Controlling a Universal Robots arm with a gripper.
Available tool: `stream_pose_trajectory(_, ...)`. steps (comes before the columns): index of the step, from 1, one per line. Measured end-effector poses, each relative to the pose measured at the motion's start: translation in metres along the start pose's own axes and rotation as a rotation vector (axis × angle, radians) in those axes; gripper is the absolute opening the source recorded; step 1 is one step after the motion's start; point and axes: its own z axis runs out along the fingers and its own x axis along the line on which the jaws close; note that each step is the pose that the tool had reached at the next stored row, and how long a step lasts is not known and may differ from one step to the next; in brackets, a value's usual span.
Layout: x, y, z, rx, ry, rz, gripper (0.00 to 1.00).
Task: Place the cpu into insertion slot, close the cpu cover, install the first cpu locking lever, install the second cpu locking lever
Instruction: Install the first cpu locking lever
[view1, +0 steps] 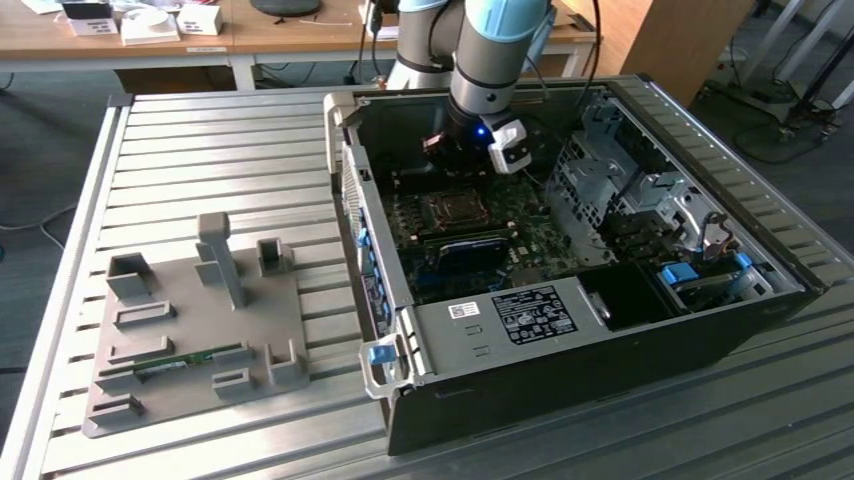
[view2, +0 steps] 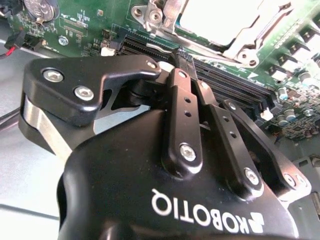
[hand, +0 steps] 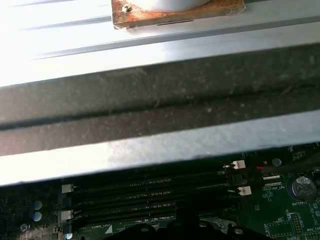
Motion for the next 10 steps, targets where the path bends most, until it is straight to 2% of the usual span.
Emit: stream_pose_trajectory(10, 0.0005, 0.0005, -0.0025, -0.0216, -0.0007, 0.019, 0.11)
